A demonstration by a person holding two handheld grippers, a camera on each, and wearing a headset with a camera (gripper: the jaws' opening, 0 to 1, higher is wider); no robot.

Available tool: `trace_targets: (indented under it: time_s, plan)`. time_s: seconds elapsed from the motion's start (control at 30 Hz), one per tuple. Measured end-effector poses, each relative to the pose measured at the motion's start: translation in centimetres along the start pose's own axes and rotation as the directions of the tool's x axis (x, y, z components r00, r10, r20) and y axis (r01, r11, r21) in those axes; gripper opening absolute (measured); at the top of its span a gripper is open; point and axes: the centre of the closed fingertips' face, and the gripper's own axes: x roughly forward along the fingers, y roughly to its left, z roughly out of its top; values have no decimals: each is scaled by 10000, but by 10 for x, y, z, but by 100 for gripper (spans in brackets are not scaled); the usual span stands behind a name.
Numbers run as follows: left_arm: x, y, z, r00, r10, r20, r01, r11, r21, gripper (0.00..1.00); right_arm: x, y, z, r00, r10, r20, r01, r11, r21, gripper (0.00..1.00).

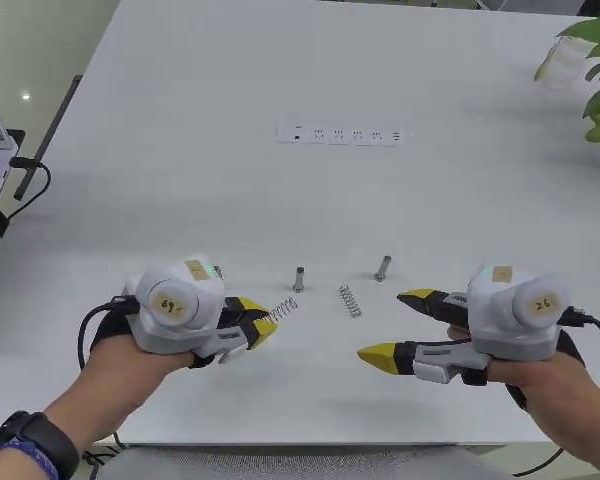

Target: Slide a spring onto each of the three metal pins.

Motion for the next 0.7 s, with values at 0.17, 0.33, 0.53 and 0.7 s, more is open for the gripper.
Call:
trace_targets:
  time_s: [0.17, 0.33, 0.53, 0.7]
  plan:
    - [1, -8, 9, 9998, -215, 33, 213, 9992, 350, 2, 4, 3, 6, 9998, 209, 39, -209, 9997, -144, 61]
    - [2, -16, 21, 9991, -421, 99, 413, 9964, 735, 2, 6, 5, 8, 9993, 382, 43, -381, 9988, -291, 60]
    - [6, -25, 26, 9978, -666, 36, 658, 9911, 1154, 2, 8, 12, 10, 9976, 698, -44, -699, 9964, -474, 56]
    - [9, -32, 27, 9965, -834, 19, 825, 9884, 1274, 2, 10, 17, 10, 9951, 983, -134, -990, 9932, -608, 53]
